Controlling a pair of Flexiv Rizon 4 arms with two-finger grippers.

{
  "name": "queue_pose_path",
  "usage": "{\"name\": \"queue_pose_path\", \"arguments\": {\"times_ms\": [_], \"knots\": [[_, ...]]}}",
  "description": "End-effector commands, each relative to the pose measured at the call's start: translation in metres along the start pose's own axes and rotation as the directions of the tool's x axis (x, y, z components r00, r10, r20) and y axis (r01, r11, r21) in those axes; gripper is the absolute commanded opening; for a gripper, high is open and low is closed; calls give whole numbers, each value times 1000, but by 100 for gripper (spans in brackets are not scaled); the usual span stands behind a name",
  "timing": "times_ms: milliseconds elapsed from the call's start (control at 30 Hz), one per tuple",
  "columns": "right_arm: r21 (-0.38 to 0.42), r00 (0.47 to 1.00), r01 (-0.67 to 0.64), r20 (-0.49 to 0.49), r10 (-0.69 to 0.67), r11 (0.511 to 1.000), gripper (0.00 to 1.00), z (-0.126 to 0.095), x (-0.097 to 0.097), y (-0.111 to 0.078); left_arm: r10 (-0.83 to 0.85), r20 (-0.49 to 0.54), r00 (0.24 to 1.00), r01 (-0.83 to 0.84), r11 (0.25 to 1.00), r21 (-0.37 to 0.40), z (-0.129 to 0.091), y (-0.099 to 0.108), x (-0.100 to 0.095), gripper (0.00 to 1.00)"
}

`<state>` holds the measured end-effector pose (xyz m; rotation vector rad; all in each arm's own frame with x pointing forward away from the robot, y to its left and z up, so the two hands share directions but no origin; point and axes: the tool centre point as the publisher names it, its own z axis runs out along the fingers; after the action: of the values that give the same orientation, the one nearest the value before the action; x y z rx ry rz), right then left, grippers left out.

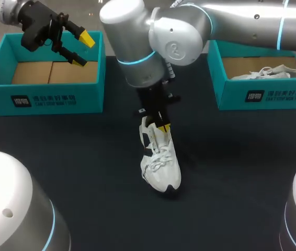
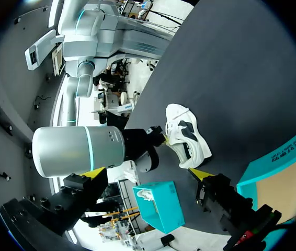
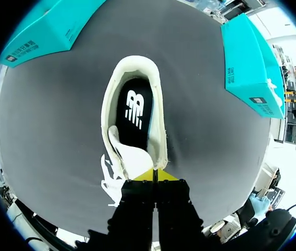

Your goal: Take the shoe out of the shoebox, open the shoe tongue, remove and reinsert the insole, then place the shoe into the shoebox

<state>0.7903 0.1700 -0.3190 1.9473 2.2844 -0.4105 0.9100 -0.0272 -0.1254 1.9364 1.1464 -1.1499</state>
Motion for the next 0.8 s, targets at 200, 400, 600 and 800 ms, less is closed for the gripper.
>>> {"name": "queue_pose_path", "arguments": {"times_ms": [200, 400, 600, 800], "knots": [[4, 1000, 10, -23, -10, 1000, 0, 12, 7, 11, 0, -2, 1000, 0, 1000, 0, 0, 0, 0, 100], [0, 999, 14, -38, -14, 1000, 0, 19, 15, 18, 0, -2, 1000, 0, 1000, 0, 0, 0, 0, 100], [4, 1000, -1, -28, 1, 1000, 0, 30, 15, 23, 0, -2, 1000, 0, 1000, 0, 0, 0, 0, 100], [-46, 1000, -10, 10, 11, 999, 0, 3, 9, 10, 0, -2, 1000, 0, 1000, 0, 0, 0, 0, 100]]}}
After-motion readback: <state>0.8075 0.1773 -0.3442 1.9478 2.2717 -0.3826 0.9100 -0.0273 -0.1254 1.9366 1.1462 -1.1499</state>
